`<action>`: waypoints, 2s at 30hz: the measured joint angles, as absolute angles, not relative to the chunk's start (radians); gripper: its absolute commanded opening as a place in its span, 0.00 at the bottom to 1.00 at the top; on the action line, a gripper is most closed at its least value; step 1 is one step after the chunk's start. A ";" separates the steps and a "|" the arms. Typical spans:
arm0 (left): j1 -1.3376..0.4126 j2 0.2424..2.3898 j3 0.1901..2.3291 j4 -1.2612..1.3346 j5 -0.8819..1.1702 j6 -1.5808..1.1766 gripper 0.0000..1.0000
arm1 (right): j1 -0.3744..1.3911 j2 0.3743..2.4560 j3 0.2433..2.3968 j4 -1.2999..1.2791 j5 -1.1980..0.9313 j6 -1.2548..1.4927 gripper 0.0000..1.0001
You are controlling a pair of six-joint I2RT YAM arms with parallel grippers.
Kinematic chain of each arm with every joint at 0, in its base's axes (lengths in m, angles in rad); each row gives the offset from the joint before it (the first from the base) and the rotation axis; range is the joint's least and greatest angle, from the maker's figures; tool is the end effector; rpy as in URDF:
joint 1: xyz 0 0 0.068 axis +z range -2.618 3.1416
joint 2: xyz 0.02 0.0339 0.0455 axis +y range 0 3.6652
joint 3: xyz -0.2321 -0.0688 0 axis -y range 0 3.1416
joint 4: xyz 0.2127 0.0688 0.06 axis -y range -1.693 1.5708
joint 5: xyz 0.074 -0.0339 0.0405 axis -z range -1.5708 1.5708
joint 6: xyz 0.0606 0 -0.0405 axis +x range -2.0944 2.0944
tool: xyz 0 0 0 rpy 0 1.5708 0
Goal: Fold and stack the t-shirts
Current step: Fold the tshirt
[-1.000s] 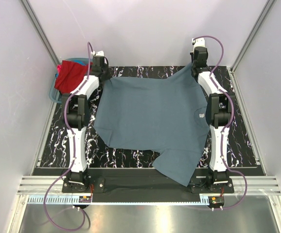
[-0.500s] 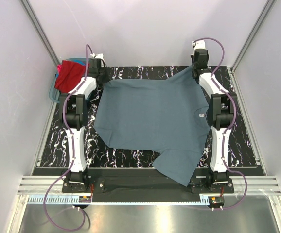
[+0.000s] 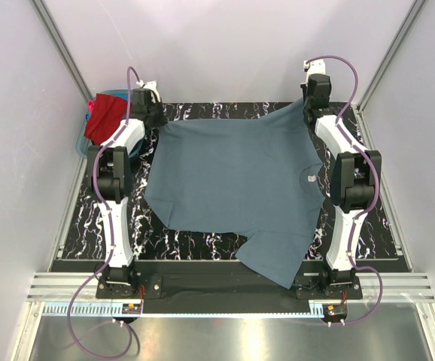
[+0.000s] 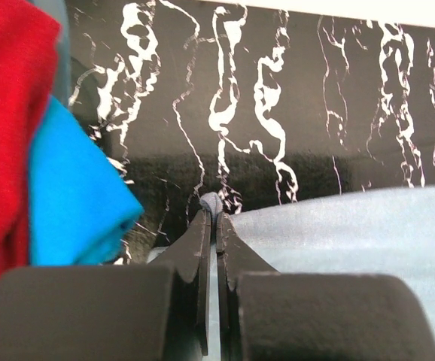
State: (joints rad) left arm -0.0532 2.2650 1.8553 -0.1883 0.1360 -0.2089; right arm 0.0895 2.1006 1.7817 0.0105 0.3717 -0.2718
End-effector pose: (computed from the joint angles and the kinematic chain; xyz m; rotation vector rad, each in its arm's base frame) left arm 0.4971 -0.0347 0.1867 -0.0911 2.1758 -0.2973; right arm 0.4824 0.0212 0.2645 -0.0830 1.8828 -0.4738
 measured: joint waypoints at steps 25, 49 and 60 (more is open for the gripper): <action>-0.074 2.263 1.830 -0.177 0.126 -0.192 0.00 | 0.089 2.106 1.775 -0.004 0.331 -0.221 0.00; -0.084 2.256 1.819 -0.171 0.091 -0.235 0.00 | 0.089 2.128 1.808 -0.057 0.281 -0.175 0.00; -0.091 2.161 1.707 -0.163 0.090 -0.209 0.00 | 0.089 2.114 1.765 -0.078 0.268 -0.149 0.00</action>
